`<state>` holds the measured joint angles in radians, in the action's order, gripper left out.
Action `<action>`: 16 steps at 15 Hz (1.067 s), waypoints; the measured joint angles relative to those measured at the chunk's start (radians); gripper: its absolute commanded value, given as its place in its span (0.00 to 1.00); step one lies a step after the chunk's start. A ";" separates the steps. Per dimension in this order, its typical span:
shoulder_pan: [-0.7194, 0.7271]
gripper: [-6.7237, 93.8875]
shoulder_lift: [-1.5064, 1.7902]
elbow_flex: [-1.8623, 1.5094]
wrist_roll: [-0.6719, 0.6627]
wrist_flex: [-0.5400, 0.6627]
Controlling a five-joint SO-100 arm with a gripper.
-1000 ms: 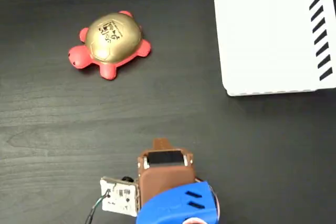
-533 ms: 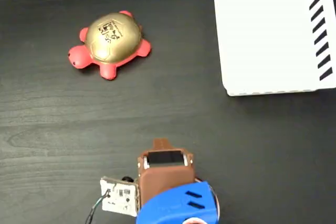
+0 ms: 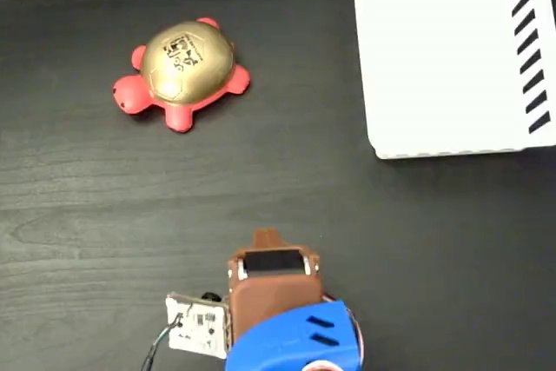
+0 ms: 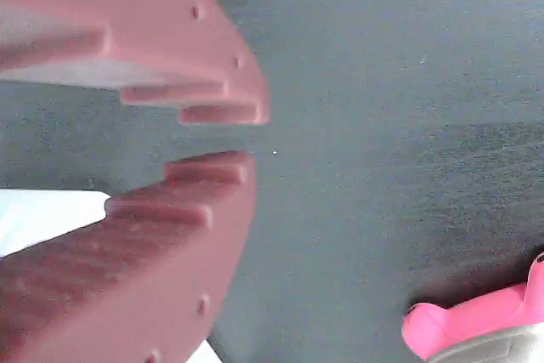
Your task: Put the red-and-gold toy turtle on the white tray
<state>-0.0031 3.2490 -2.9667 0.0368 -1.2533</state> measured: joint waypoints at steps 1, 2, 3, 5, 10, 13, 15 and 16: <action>0.000 0.07 0.000 0.000 0.000 0.000; 0.000 0.07 0.000 0.000 0.000 0.000; 0.000 0.07 0.000 0.000 0.000 0.000; 0.000 0.07 0.000 0.000 0.000 0.000; 0.000 0.07 0.000 0.000 0.000 0.000; 0.000 0.07 0.000 0.000 0.000 0.000; 0.005 0.07 0.000 0.000 -0.005 0.000; 0.012 0.07 0.000 0.000 -0.012 0.000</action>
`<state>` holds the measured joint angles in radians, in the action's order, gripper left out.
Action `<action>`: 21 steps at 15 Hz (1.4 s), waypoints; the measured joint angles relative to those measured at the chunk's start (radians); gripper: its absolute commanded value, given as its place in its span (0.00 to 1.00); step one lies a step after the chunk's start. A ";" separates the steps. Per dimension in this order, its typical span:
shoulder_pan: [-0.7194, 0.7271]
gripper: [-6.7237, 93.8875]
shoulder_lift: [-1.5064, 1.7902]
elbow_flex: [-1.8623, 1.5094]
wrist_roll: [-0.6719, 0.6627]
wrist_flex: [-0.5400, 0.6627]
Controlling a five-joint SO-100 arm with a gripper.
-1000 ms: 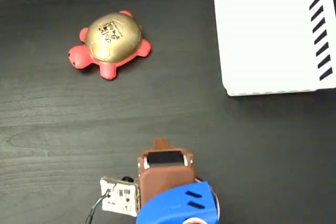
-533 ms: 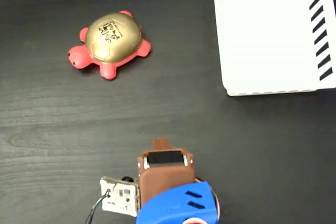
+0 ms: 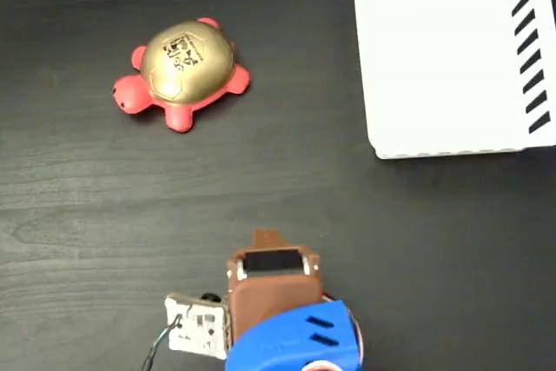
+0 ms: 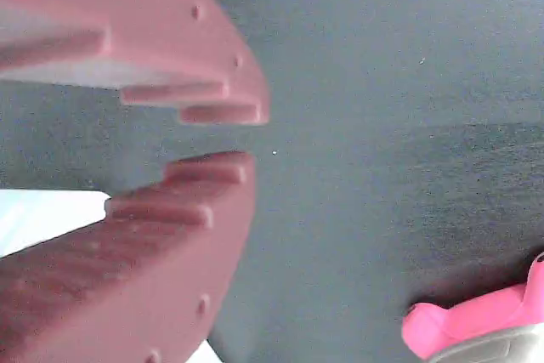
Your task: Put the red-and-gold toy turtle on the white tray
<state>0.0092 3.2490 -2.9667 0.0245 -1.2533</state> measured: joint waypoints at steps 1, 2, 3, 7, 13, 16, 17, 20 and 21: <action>0.012 0.07 -0.006 0.000 0.000 0.005; 0.037 0.07 -0.037 0.002 -0.003 0.026; 0.055 0.07 -0.095 0.015 -0.026 0.061; 0.052 0.07 -0.549 0.282 -0.181 0.209; 0.072 0.07 -1.143 0.899 -0.333 0.083; 0.058 0.07 -1.404 1.173 -0.376 -0.018; 0.044 0.11 -1.486 1.264 -0.400 -0.061; 0.020 0.38 -1.758 1.511 -0.445 -0.164; 0.012 0.48 -1.812 1.555 -0.462 -0.173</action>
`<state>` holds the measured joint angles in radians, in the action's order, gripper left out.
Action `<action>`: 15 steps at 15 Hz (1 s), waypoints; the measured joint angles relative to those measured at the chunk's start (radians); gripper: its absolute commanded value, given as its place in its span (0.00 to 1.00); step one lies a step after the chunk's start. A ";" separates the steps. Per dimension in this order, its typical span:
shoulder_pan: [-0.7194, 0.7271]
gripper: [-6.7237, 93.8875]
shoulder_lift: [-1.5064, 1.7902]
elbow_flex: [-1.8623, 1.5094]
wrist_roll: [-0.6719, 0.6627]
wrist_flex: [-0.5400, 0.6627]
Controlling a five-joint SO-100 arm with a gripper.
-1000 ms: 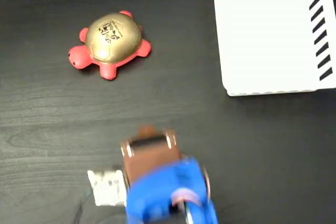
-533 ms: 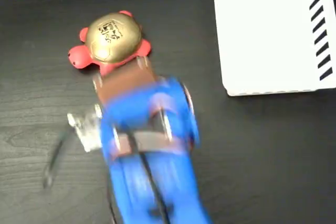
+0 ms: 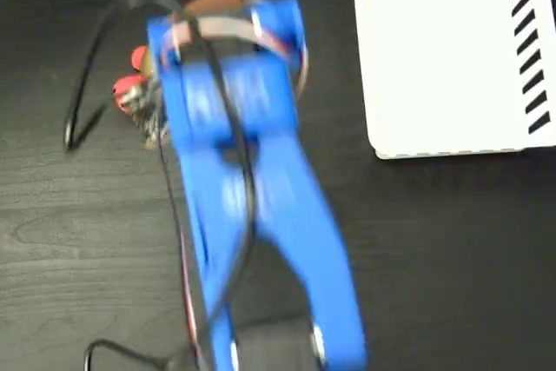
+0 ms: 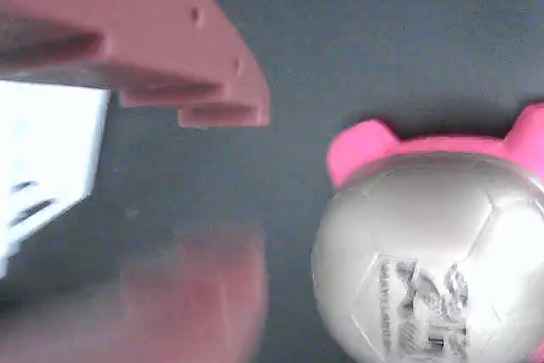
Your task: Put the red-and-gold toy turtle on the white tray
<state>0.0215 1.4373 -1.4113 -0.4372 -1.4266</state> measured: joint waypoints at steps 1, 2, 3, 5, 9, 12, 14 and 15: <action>-0.003 0.54 -0.032 0.026 -0.017 0.000; -0.002 0.58 -0.052 0.035 -0.032 0.000; 0.003 0.63 -0.072 0.040 -0.043 0.000; 0.012 0.65 -0.109 0.049 -0.046 -0.006; 0.046 0.65 -0.196 0.092 -0.081 -0.034; 0.060 0.65 -0.296 0.167 -0.081 -0.037; 0.058 0.65 -0.391 0.239 -0.081 -0.035; 0.058 0.65 -0.426 0.268 -0.081 -0.035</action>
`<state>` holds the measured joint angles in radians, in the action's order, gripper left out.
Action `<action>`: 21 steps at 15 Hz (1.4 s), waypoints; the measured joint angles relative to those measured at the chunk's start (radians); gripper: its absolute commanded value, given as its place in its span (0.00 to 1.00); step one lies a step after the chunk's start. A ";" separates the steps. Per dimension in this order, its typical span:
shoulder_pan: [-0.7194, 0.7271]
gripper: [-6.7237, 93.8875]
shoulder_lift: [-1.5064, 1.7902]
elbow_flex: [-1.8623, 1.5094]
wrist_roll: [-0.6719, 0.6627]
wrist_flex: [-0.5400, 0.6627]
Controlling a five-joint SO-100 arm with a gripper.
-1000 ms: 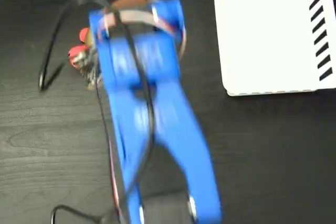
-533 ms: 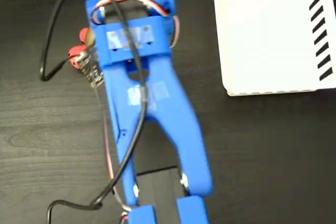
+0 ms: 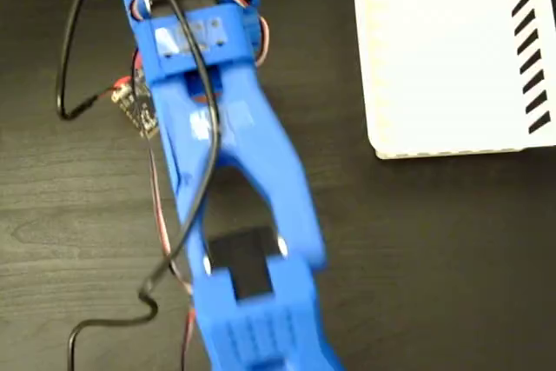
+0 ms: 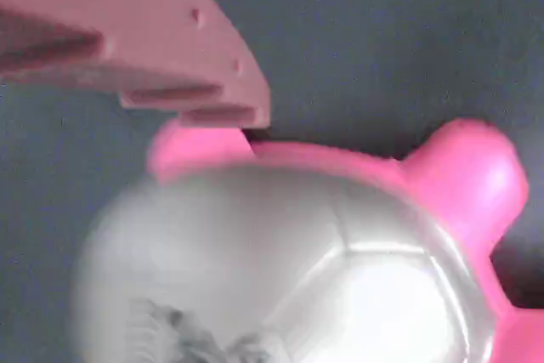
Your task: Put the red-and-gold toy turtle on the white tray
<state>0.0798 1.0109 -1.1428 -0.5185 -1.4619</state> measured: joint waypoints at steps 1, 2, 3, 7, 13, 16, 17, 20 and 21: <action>0.000 0.65 -0.023 0.023 0.000 -0.002; 0.000 0.65 -0.048 0.041 0.000 0.008; -0.003 0.65 -0.057 0.048 0.000 0.006; -0.009 0.49 -0.081 0.055 0.000 0.006; -0.006 0.07 -0.087 0.058 0.021 0.029; -0.006 0.07 -0.087 0.058 0.026 0.029; -0.006 0.07 -0.087 0.058 0.031 0.029; -0.006 0.07 -0.087 0.058 0.041 0.029; -0.006 0.07 -0.086 0.058 0.043 0.025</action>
<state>0.0736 0.9250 -1.0845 -0.4755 -1.4373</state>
